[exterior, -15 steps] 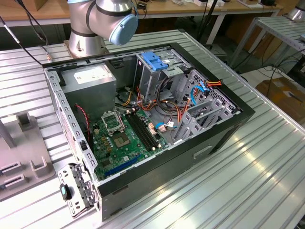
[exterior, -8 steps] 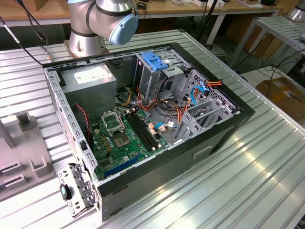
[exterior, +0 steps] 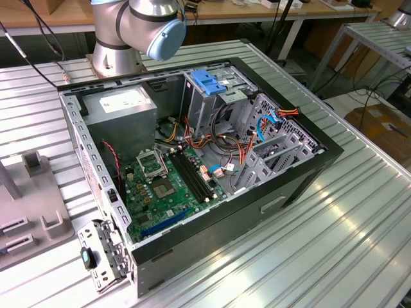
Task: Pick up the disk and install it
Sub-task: 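Pick up the disk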
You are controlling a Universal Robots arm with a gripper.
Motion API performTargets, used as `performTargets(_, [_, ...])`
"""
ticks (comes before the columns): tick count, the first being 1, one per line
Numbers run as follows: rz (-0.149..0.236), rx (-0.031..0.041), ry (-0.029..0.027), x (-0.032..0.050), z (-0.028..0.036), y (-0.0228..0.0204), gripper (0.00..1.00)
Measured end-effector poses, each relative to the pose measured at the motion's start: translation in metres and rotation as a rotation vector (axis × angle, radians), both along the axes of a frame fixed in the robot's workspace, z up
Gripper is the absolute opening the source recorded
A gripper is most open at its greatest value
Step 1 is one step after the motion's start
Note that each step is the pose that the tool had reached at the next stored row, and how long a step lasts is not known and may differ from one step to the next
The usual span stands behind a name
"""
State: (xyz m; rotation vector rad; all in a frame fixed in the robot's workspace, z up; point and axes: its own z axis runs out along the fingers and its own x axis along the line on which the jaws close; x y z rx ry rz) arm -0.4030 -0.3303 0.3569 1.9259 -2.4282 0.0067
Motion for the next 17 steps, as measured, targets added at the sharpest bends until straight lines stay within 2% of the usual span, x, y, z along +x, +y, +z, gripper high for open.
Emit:
performTargets(2, [0.029,0.0001,-0.0018,0.0000,-0.0002,0.0000,0.11])
performTargets(3, [0.058,0.0017,-0.0038,-0.0001,-0.0004,0.0000,0.11])
performTargets(5, [0.103,0.0123,-0.0069,-0.0001,-0.0008,0.0000,0.11])
performTargets(6, [0.116,0.0179,-0.0077,-0.0001,-0.0008,0.0000,0.11])
performTargets(9, [0.119,0.0190,-0.0084,0.0000,-0.0008,0.0000,0.11])
performTargets(10, [0.119,0.0233,-0.0087,0.0000,-0.0009,-0.0001,0.11])
performTargets(11, [0.119,0.0319,-0.0096,0.0000,-0.0010,-0.0001,0.11])
performTargets(12, [0.119,0.0438,-0.0115,-0.0001,-0.0014,0.0000,0.11])
performTargets(13, [0.120,0.0493,-0.0131,-0.0003,-0.0020,0.0000,0.11])
performTargets(15, [0.124,0.0581,-0.0158,-0.0010,-0.0034,0.0001,0.11])
performTargets(17, [0.133,0.0608,-0.0183,-0.0027,-0.0060,0.0000,0.11])
